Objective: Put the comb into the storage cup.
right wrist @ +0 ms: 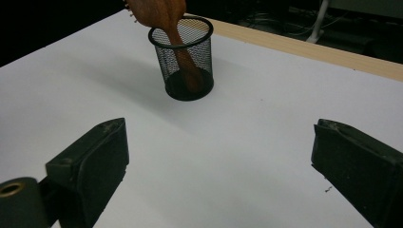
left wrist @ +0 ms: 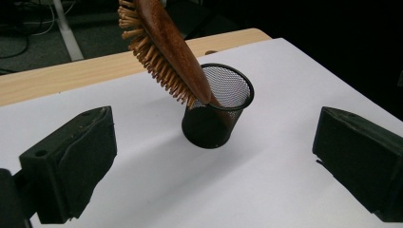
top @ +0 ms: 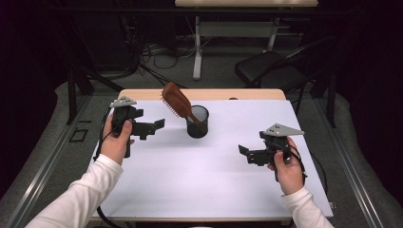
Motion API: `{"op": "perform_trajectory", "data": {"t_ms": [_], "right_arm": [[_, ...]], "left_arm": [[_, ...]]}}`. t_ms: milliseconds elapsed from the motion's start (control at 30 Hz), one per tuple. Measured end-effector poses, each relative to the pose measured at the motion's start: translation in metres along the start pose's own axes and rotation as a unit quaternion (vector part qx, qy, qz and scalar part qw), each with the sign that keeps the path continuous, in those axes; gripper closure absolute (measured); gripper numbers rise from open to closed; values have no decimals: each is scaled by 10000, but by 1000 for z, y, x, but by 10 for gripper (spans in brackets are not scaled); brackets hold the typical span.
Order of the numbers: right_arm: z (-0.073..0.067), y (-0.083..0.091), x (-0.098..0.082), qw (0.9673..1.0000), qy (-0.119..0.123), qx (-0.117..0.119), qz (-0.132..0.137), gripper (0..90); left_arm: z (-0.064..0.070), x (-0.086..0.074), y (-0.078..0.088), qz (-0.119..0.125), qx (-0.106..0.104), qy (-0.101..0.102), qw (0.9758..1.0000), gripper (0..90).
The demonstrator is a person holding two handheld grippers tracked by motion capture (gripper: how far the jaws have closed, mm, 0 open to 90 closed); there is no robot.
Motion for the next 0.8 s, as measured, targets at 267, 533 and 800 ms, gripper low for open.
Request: {"op": "perform_trajectory", "data": {"t_ms": [267,533,800], "right_arm": [[13,8,-12,9998,-112,-134,-32,48],[24,14,-21,9994,-184,-298,-53,48],[30,13,-27,9990,-193,-391,-109,49]], "left_arm": [[-10,-15,7,66,107,113,9999,11],[-24,-31,10,111,229,383,9989,11],[-31,-39,10,119,304,411,9986,11]]}}
Point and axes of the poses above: each handheld gripper's, and its own axes: y roughly backward along the jaws, x roughly out of its top, z roughly to its right, the point moved 7 cm from there along -y, roughly forward along the jaws, and after that the axes turned 15 degrees about z, right-handed, at the moved point
